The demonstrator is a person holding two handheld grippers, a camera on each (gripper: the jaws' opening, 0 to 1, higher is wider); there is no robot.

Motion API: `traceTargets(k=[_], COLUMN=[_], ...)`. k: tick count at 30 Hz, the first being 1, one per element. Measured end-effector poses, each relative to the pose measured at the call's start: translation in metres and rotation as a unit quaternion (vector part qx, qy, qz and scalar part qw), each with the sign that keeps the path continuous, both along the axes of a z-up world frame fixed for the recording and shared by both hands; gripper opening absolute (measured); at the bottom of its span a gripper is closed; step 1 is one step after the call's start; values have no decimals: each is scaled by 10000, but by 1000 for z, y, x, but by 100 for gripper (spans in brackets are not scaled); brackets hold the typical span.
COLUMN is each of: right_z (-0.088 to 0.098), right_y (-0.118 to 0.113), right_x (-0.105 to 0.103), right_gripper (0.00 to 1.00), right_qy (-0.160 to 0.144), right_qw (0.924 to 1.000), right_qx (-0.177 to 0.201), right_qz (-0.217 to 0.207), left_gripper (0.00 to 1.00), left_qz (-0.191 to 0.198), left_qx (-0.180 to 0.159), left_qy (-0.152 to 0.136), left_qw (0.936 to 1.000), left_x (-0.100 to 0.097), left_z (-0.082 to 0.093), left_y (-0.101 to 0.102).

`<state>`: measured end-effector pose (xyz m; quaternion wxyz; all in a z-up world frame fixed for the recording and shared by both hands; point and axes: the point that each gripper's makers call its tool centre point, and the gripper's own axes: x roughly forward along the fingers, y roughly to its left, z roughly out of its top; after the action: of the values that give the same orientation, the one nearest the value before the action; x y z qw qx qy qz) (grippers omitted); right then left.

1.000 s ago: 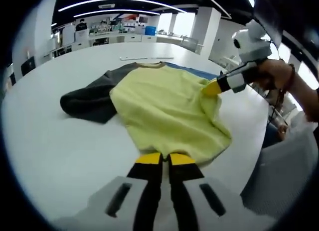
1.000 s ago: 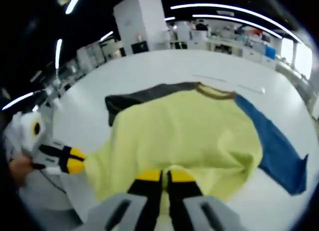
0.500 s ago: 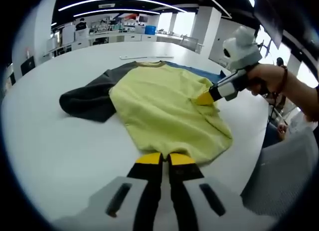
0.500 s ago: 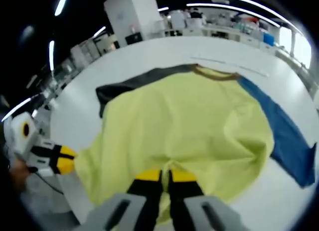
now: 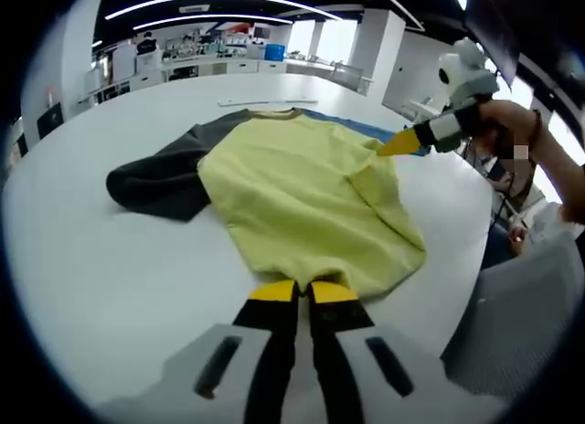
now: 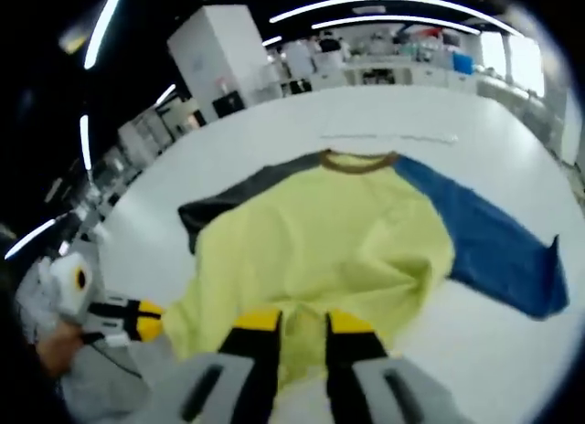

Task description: Fold the garment on the visible template until the final outline fits inside the template.

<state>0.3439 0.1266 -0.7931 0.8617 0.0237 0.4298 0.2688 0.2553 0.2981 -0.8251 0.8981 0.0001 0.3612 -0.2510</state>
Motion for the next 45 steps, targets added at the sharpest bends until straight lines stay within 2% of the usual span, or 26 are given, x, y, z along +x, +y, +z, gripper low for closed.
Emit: traceTargets(k=[7,9,11,13,18,31,40,45], right_z=[-16,-18,-20,-22,-30,-48,-46,-30], right_y=[-21,-19,-14,-9,1,16,20,14], right_x=[-12,-20,-18,-22,-9,1,2,-5], right_gripper=[17,18,17,17,15,10,0,0], right_qy=[228,254,99,85,-132,-58,-139,-235], right_qw=[9995,9994,9999,9999,9999,9998,9993,9986], right_qx=[-104,-102,-49,-29,15,86,266,438], right_qz=[-207,-220,-102,-57,101,186,211,199], left_gripper=[1,1,1,1,1,1,1,1], left_qz=[3,-1,-6,-12,19,5,23,39], left_qx=[6,10,14,15,-18,-33,-80,-103], left_qy=[4,1,9,19,20,38,54,107], left_qw=[10000,10000,10000,10000,10000,10000,10000,9999], left_x=[0,-1,-1,-1,-1,-1,0,-1], left_z=[0,0,0,-1,-1,-2,-2,0], left_y=[1,1,0,0,2,3,3,5])
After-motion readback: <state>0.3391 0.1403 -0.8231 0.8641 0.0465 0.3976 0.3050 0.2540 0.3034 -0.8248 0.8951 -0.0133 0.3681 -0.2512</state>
